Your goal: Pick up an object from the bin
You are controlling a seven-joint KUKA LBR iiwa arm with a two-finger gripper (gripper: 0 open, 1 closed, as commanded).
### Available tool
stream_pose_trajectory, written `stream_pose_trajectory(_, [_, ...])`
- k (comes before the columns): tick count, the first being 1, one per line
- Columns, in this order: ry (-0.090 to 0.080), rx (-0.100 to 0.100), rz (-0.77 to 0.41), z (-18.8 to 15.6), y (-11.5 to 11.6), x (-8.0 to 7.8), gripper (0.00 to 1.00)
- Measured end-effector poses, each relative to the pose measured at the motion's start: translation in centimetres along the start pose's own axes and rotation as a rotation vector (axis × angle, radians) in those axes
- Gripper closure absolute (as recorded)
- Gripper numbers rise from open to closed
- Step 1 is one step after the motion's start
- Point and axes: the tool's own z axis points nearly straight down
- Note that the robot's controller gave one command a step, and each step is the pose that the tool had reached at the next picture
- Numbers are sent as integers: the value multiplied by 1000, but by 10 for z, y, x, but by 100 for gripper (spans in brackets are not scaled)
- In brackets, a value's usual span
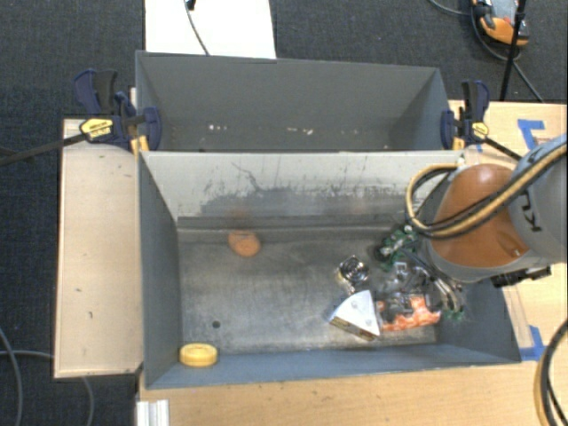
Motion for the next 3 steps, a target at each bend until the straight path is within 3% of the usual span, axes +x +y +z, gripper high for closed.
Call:
stream_pose_trajectory(1, [0,0,-1,0,0,0,100])
stream_pose_trajectory(2, [0,0,-8,-37,2,4,100])
stream_pose_trajectory(3, [-5,1,-15,-95,-4,-3,100])
